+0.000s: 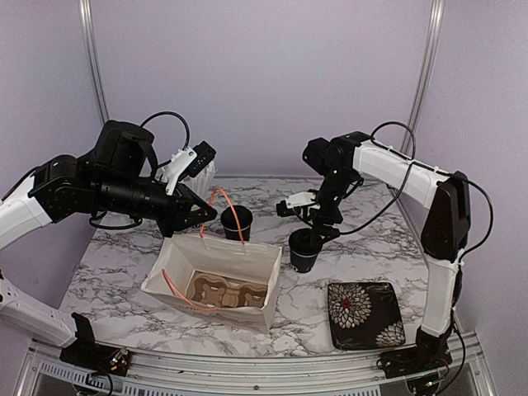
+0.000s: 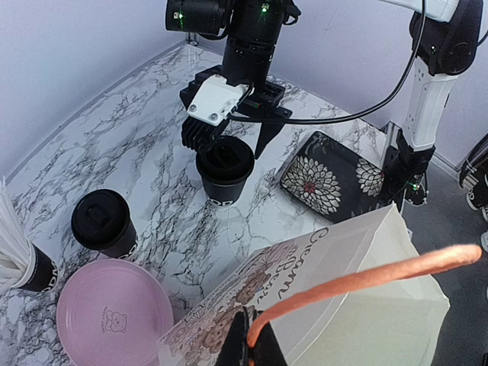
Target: Pack the takeout coffee
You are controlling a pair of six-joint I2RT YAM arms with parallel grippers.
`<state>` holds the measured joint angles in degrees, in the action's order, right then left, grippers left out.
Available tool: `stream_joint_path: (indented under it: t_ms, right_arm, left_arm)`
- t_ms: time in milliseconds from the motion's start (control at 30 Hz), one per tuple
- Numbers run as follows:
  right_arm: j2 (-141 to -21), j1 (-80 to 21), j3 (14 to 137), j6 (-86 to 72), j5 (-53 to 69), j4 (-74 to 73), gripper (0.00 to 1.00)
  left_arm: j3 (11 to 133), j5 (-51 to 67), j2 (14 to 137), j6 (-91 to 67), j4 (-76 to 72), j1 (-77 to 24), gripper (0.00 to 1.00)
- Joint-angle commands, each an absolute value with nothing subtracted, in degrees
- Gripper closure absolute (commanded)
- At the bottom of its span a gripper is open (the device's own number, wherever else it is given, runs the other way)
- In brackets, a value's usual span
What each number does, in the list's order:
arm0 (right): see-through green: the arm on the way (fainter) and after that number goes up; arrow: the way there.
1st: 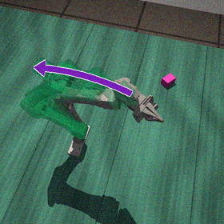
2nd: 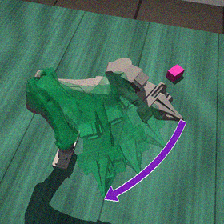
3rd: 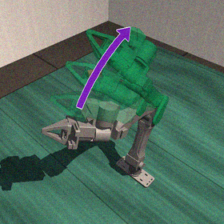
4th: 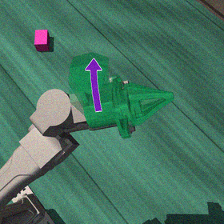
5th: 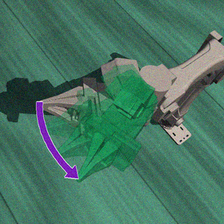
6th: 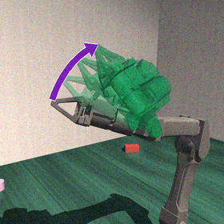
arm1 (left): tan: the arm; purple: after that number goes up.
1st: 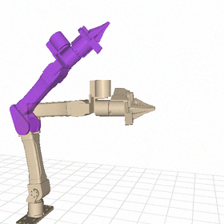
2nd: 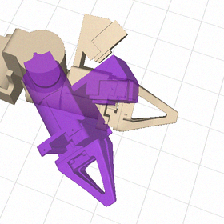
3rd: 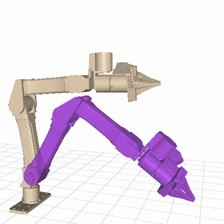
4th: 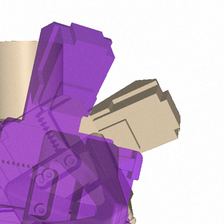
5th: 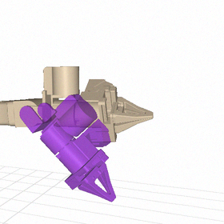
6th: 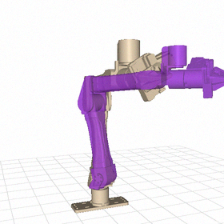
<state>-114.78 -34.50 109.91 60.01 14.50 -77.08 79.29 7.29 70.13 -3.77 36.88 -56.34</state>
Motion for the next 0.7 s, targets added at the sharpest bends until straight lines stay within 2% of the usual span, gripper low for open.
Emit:
stream_joint_path:
  t_ms: [0,367,667]
  right_arm:
    - [-116.20,-35.32,113.04,60.08,13.35,-78.57,0.03]
    - [-119.44,-36.75,114.17,60.12,12.36,-78.66,0.06]
    - [-120.03,-37.81,113.57,59.21,10.78,-78.61,0.19]
  left_arm:
    - [77.89,7.28,68.40,-3.96,35.61,-56.07,1.00]
    - [76.31,7.21,68.18,-3.77,35.19,-56.07,1.00]
    - [75.53,6.70,67.76,-3.69,35.13,-56.07,1.00]
